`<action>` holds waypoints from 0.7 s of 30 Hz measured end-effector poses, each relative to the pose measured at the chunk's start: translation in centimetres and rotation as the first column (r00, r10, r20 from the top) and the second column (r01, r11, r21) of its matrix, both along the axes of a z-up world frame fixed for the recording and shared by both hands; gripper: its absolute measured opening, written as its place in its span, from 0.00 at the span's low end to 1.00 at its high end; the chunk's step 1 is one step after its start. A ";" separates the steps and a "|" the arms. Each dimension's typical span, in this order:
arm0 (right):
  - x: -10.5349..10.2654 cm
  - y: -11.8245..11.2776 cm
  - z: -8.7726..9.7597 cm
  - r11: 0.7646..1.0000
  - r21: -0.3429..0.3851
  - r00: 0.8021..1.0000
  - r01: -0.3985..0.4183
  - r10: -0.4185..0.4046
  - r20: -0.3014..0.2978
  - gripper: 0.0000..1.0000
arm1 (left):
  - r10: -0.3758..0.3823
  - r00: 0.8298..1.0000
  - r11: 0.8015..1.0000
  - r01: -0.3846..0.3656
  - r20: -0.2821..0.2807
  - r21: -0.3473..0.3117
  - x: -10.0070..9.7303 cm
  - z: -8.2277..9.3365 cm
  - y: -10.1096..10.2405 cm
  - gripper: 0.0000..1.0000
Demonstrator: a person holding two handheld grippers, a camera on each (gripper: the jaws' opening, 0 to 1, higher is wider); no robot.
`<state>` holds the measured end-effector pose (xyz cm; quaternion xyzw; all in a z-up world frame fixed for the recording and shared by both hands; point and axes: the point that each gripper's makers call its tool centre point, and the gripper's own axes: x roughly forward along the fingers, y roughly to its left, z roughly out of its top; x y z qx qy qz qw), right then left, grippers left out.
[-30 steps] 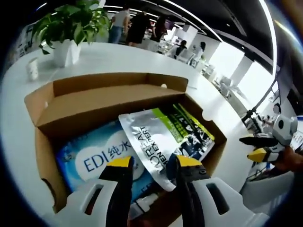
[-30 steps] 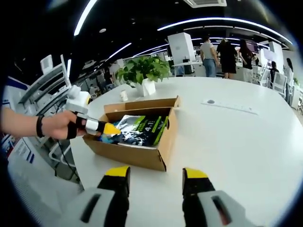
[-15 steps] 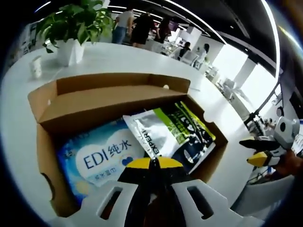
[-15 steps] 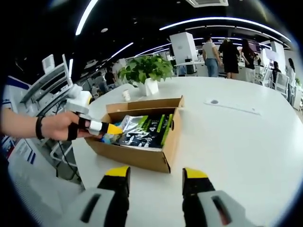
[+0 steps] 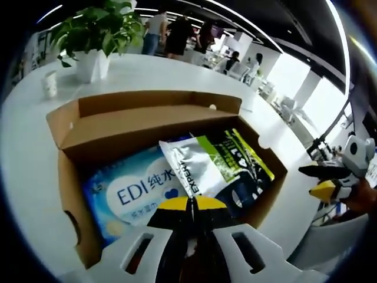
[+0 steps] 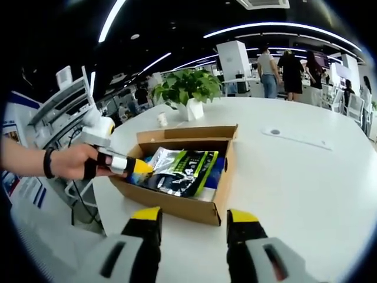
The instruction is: Operate the shoe box by opening the lid, removing the specified soft item, and placing it in the target area until the item is outside and the box remains undamaged.
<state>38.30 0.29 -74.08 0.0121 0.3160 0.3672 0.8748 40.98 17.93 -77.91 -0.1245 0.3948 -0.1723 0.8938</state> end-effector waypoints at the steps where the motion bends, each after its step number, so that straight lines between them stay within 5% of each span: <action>1: 0.1 0.3 0.1 1.000 0.001 1.000 -0.004 0.004 0.001 0.41 | 0.003 1.000 1.000 -0.003 0.000 0.000 0.0 0.0 0.1 0.00; 21: 2.5 4.0 0.3 0.999 0.019 0.999 -0.041 0.042 -0.012 0.40 | -0.002 1.000 1.000 0.002 -0.002 0.009 -1.0 -0.6 1.3 0.00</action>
